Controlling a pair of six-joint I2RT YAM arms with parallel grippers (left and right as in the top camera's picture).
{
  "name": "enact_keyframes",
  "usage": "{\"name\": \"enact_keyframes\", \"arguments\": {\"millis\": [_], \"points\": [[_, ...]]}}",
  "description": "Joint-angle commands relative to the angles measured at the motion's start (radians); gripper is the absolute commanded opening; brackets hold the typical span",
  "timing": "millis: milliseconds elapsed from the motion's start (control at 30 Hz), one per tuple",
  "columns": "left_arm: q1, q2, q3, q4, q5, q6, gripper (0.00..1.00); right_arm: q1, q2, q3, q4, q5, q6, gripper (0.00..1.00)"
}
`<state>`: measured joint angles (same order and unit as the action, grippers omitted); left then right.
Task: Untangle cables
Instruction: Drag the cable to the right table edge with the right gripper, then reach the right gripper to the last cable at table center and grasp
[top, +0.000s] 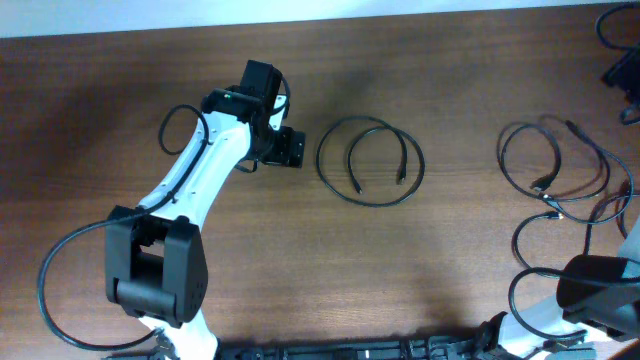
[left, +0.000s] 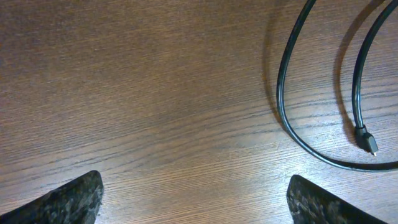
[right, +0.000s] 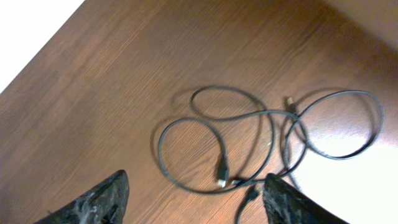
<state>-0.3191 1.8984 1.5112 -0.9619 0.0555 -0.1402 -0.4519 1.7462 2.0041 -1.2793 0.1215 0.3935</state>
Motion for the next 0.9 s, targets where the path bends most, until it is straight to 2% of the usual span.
{"name": "enact_keyframes", "arguments": {"millis": [0,100,167,267,333,467,567,700,767,867], "points": [[0.003,0.006,0.008,-0.002,0.008,-0.009,0.95,0.007,0.013,-0.007,-0.012,-0.211,-0.094,0.70],[0.004,0.006,0.008,-0.001,0.003,-0.010,0.92,0.057,0.014,-0.011,-0.029,-0.356,-0.217,0.71],[0.013,0.006,0.008,-0.002,-0.054,-0.068,0.91,0.142,0.014,-0.043,-0.035,-0.366,-0.288,0.71],[0.048,0.006,0.008,-0.006,-0.063,-0.134,0.92,0.257,0.016,-0.132,-0.008,-0.365,-0.338,0.72],[0.086,0.006,0.008,-0.018,-0.063,-0.163,0.93,0.336,0.020,-0.221,0.030,-0.367,-0.353,0.78],[0.211,0.006,0.008,-0.055,-0.063,-0.210,0.97,0.536,0.047,-0.452,0.179,-0.380,-0.371,0.78],[0.293,0.006,0.008,-0.071,-0.034,-0.215,0.99,0.682,0.069,-0.621,0.394,-0.360,-0.371,0.78],[0.309,0.006,0.008,-0.076,-0.034,-0.215,0.99,0.799,0.111,-0.705,0.534,-0.314,-0.371,0.75],[0.309,0.006,0.008,-0.075,-0.034,-0.215,0.99,0.842,0.128,-0.713,0.566,-0.272,-0.370,0.71],[0.309,0.006,0.008,-0.076,-0.034,-0.215,0.99,0.917,0.173,-0.714,0.624,-0.198,-0.352,0.71]]}}
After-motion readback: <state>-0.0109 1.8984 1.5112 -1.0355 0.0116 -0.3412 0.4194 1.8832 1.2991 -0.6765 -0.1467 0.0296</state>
